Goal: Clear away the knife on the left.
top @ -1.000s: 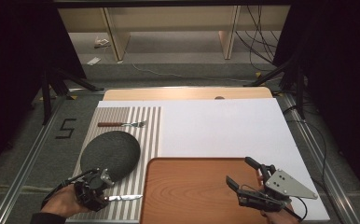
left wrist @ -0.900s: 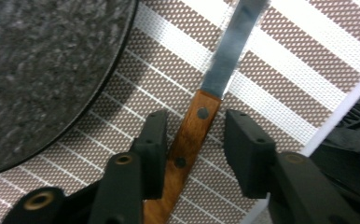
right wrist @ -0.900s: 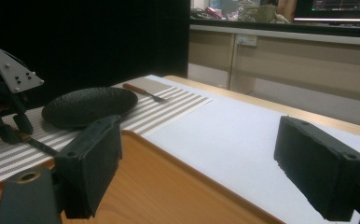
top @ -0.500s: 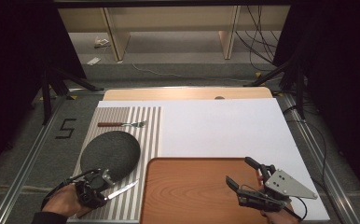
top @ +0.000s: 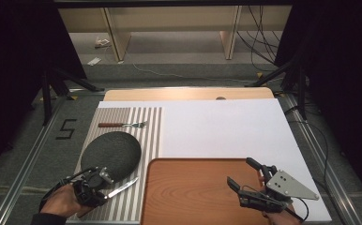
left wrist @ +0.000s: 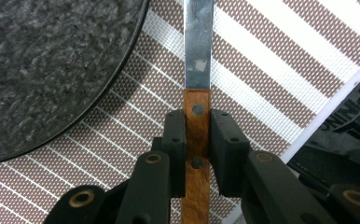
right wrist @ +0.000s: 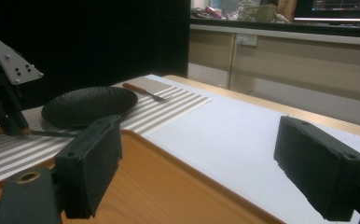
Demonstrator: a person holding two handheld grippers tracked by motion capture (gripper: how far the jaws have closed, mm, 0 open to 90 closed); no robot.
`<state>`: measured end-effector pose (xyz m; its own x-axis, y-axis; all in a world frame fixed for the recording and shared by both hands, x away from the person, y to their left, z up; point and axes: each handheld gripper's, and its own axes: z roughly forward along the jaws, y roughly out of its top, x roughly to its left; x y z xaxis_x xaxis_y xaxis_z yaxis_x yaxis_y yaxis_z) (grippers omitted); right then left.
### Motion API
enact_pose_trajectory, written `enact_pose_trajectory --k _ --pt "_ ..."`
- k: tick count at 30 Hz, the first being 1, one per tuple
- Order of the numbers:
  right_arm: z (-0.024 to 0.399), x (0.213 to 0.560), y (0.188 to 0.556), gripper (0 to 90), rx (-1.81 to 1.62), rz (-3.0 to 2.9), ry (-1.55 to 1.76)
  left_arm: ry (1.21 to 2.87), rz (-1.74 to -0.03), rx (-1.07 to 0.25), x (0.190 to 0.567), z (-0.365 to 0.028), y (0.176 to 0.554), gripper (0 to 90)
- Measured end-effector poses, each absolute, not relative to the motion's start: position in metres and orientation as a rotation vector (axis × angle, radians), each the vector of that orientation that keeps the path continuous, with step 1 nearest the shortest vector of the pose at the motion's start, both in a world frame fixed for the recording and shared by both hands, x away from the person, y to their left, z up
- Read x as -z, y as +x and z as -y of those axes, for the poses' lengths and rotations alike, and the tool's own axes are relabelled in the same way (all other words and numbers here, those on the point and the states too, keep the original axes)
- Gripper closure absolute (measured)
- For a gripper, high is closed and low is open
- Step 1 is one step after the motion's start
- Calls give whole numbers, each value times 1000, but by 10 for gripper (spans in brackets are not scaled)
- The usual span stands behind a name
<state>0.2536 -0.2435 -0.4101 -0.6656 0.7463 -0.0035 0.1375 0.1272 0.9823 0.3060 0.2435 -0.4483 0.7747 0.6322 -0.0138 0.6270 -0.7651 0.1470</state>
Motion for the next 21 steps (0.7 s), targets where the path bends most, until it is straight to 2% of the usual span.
enact_pose_trajectory --k 9,21 --pt "243 410 253 162 -1572 -1901 846 2732 -1092 -74 439 -242 307 767" --pt "244 410 253 162 -1572 -1901 845 2620 -1084 -33 428 -232 306 767"
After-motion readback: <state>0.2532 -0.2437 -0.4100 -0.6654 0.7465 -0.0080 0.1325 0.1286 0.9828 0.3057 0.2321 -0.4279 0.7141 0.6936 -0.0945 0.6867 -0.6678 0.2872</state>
